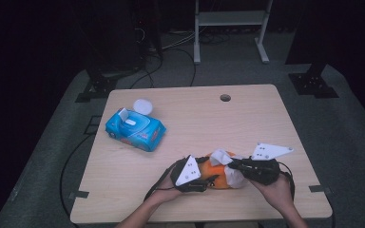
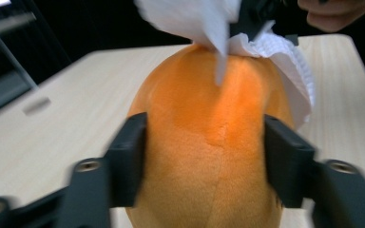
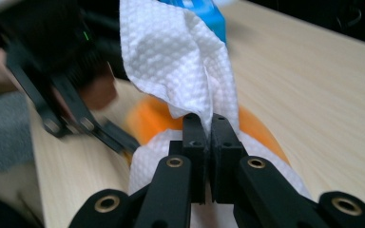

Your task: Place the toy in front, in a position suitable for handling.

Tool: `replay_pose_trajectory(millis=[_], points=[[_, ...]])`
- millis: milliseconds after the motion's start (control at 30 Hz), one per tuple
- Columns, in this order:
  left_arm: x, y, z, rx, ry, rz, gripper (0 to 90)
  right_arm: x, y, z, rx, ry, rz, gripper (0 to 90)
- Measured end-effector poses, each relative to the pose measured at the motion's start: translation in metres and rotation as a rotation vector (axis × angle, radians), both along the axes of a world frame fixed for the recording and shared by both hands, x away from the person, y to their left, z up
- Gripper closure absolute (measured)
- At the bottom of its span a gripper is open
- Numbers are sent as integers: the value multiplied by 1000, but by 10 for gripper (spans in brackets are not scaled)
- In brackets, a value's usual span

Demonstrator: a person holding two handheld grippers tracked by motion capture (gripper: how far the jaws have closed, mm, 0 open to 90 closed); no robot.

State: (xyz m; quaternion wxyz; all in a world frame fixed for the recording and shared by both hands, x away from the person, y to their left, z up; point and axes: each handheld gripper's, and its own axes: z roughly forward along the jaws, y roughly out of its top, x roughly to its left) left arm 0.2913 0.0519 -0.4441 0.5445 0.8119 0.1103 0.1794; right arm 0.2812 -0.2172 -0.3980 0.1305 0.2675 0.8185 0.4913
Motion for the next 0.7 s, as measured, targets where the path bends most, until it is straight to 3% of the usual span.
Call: replay_pose_trajectory(millis=[100,167,200,367,500,633,700], points=[[4,6,4,-53,93,9,191,0,-10,-5,18,37,-12,862],[6,6,4,-56,140,5,186,-2,-11,-6,40,76,21,862],[6,5,3,-45,143,-14,231,-5,-6,-6,33,76,36,861],[1,7,0,0,76,-27,386,-9,7,-2,11,50,68,861],[4,11,-3,-7,85,-34,396,-3,-6,-2,19,55,31,861],[2,10,-3,0,66,-48,394,1,-26,-5,29,70,-40,861],[0,7,-2,10,46,-62,394,0,-26,-2,49,60,-38,861]])
